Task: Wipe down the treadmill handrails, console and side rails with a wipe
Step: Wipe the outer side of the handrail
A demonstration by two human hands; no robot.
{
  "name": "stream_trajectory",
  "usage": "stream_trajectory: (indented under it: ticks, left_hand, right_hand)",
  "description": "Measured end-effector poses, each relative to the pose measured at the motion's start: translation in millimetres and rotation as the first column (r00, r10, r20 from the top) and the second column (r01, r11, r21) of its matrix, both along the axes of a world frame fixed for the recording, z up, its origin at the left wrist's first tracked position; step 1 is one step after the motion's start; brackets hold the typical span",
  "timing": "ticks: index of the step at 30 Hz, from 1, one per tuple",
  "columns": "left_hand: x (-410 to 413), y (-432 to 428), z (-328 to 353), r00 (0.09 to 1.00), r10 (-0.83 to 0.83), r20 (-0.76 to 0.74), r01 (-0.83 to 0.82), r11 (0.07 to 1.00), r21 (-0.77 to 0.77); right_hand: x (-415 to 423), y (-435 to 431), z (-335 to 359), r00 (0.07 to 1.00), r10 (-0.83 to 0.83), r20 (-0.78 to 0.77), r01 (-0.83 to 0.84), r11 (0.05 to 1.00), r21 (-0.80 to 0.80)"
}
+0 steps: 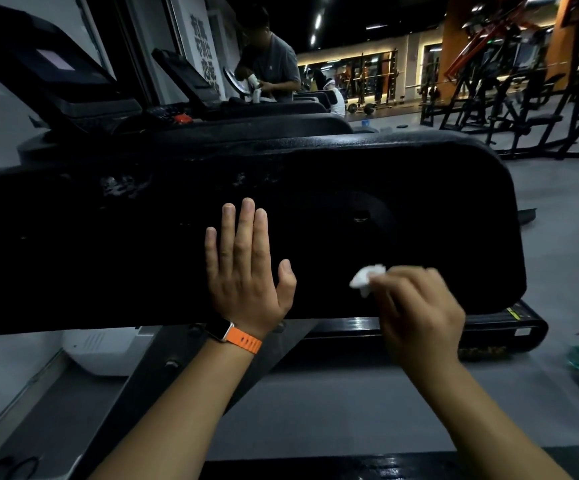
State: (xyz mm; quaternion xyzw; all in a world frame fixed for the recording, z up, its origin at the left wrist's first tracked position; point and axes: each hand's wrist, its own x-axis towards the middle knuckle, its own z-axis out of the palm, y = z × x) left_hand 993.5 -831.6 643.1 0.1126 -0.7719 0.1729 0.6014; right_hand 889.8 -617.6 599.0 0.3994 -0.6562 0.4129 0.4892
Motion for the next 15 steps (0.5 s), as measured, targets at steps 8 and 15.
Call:
stream_trajectory:
  ticks: [8, 15]
  left_hand:
    - [-0.6, -0.1, 0.2, 1.0, 0.015, -0.012, -0.015, 1.0, -0.003]
    - [-0.1, 2.5, 2.6, 0.999, 0.043, -0.005, -0.043, 0.999, 0.009]
  right_hand:
    - [-6.6, -9.3, 46.4, 0.977, 0.03, 0.211, 0.016, 0.977, -0.212]
    - [-5.4, -27.3, 73.8, 0.995, 0.028, 0.094, -0.01, 0.984, -0.179]
